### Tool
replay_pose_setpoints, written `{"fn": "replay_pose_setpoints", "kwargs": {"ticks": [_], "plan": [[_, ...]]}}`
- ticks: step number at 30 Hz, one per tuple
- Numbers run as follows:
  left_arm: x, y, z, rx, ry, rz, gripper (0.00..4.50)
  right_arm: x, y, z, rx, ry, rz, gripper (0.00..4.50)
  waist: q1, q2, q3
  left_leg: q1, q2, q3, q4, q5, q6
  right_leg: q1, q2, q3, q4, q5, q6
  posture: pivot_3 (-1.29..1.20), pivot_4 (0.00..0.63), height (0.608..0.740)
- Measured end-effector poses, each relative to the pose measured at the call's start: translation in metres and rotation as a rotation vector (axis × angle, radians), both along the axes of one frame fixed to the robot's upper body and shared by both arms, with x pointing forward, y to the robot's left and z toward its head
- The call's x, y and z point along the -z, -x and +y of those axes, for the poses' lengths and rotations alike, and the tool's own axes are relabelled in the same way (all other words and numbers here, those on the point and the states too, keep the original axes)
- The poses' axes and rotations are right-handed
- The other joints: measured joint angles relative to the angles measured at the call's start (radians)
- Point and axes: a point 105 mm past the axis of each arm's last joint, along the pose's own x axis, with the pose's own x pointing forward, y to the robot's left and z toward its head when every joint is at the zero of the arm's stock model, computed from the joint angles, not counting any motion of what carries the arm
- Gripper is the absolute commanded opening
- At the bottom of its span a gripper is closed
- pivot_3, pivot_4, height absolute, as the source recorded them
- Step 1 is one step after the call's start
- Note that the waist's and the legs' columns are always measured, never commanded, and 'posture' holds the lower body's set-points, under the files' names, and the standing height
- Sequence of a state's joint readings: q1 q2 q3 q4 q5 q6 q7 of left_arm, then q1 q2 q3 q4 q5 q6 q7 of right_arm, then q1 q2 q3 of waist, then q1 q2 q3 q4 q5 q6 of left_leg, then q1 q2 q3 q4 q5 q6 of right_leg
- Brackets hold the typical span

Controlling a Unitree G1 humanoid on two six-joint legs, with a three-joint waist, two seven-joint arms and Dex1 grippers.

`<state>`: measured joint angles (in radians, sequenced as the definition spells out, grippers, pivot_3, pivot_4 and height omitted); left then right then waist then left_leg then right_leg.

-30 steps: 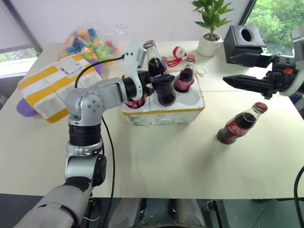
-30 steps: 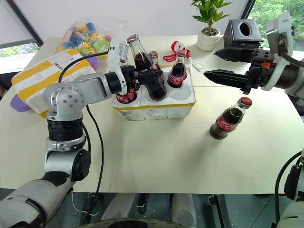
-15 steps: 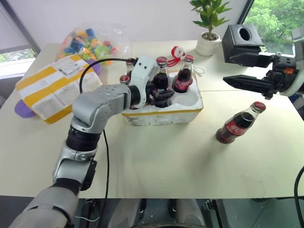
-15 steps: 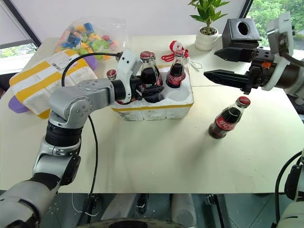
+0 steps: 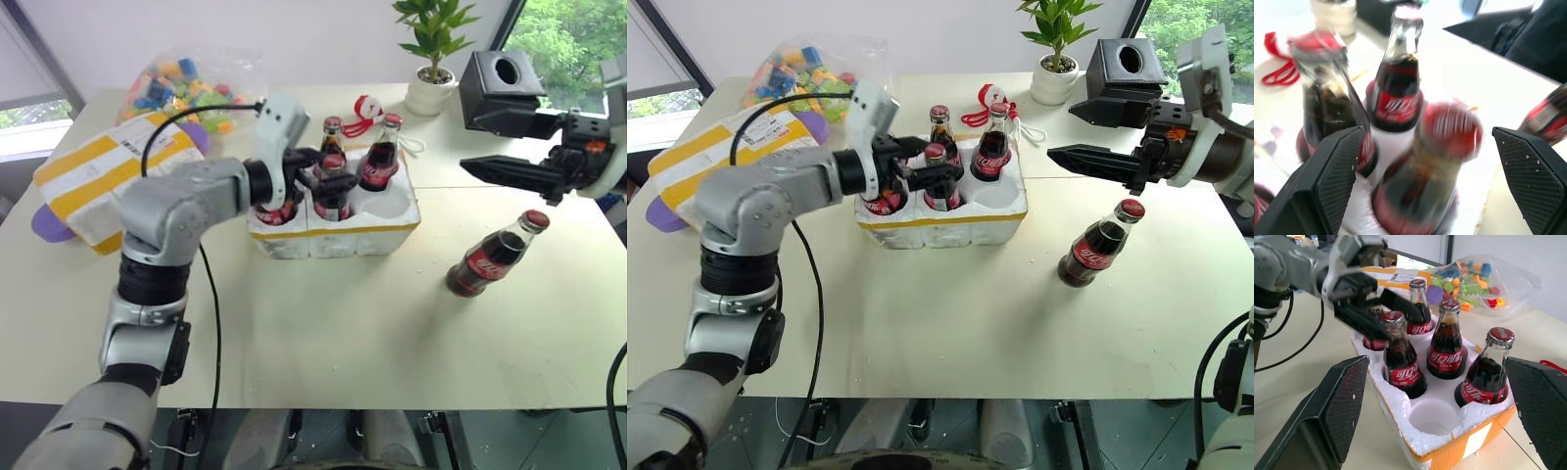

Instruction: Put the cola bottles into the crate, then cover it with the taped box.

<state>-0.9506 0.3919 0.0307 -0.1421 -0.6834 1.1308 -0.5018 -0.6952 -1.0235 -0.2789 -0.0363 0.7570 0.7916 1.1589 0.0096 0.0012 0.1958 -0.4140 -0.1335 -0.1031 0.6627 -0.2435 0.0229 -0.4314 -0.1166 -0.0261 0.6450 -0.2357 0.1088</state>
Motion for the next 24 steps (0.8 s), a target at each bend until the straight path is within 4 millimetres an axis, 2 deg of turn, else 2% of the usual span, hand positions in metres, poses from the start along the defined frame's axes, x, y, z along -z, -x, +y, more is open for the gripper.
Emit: {"fn": "replay_pose_setpoints", "kwargs": {"ticks": [3,6,8,13,17,22,24], "plan": [[-0.021,0.004,0.015,0.038,0.077,-0.014,4.41,0.0,0.0,-0.001,-0.002,0.003,0.0,4.5,0.001,0.0,0.0,0.0,0.0,0.0,0.0,0.001,-0.002,0.0,0.0,0.0,0.0,0.0,0.0,0.0,0.15,0.732],[-0.055,0.013,0.027,0.097,0.181,-0.056,4.41,0.002,-0.001,-0.002,0.0,0.001,0.007,4.5,0.003,0.0,0.0,-0.001,0.0,0.0,0.001,0.001,-0.002,0.0,0.0,0.0,0.0,0.0,0.0,0.0,0.15,0.732],[-0.068,0.019,0.033,0.117,0.202,-0.096,4.41,0.003,-0.002,-0.003,0.003,0.006,0.01,4.5,0.004,0.0,0.0,-0.001,-0.001,0.0,0.001,0.001,-0.002,0.0,-0.001,0.0,0.0,0.0,0.0,0.0,0.15,0.732],[-0.068,0.014,0.039,0.094,0.21,-0.09,4.41,0.006,-0.004,-0.002,-0.001,0.016,0.019,4.5,0.003,0.0,0.0,-0.001,-0.001,0.0,0.001,0.001,-0.002,0.0,-0.001,0.0,0.0,0.0,0.0,0.0,0.15,0.732],[-0.07,0.007,0.054,0.034,0.198,-0.108,4.41,0.004,-0.005,-0.003,-0.003,0.014,0.016,4.5,0.0,0.0,0.0,-0.001,0.0,0.0,0.001,0.001,-0.002,-0.001,0.0,0.0,0.0,0.0,0.0,0.0,0.15,0.732],[-0.076,0.022,0.079,0.092,0.119,-0.158,4.41,0.004,-0.004,-0.006,0.006,0.034,0.018,4.5,-0.001,0.0,0.0,-0.002,0.0,0.0,0.0,0.001,-0.002,-0.002,0.0,0.0,0.0,0.0,0.0,0.0,0.15,0.732],[-0.067,0.032,0.092,0.132,0.049,-0.158,4.41,0.002,-0.003,-0.01,0.015,0.048,0.021,4.5,-0.002,0.0,0.0,-0.002,0.0,0.0,0.0,0.001,-0.002,-0.002,-0.001,0.0,0.0,0.0,0.0,0.0,0.15,0.732]]}}
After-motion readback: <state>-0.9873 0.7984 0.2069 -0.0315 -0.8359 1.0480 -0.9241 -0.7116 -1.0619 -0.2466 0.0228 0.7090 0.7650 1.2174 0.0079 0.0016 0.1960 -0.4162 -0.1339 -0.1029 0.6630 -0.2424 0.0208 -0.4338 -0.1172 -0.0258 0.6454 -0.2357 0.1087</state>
